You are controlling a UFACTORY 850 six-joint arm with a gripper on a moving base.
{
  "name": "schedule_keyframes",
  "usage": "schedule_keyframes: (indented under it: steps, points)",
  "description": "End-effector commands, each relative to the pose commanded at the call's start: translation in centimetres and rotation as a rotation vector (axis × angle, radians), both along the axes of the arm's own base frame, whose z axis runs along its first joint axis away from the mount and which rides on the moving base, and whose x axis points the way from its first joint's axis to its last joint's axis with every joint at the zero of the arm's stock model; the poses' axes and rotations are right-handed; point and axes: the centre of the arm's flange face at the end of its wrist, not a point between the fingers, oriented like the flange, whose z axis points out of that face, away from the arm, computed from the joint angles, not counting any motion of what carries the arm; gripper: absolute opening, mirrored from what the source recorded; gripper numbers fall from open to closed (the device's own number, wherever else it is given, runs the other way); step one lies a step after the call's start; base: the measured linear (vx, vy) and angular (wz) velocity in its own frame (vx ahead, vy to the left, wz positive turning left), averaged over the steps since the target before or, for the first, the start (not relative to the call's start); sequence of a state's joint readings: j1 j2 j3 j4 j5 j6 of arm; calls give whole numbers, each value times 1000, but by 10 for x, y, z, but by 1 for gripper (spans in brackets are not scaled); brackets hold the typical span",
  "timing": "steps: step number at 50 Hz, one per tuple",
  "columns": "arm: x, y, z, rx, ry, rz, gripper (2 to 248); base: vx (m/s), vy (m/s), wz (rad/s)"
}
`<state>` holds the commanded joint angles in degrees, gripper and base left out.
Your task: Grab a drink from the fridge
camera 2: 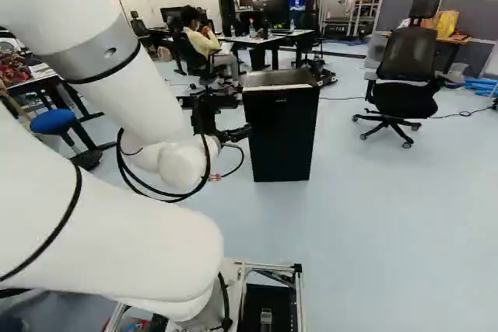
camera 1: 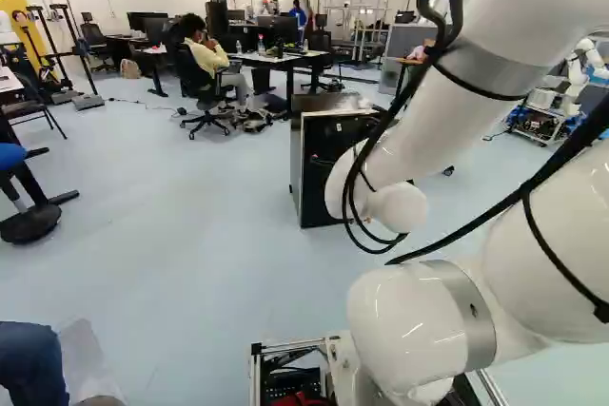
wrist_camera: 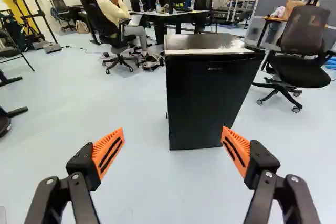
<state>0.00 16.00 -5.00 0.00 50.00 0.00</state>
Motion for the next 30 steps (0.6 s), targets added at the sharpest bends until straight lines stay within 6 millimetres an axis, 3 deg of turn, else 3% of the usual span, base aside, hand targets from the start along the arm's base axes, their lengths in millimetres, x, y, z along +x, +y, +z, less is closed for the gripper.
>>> schedule_keyframes:
  steps: [30]
  points:
    - [0,0,0,0,0,0,247,79,1,-8]
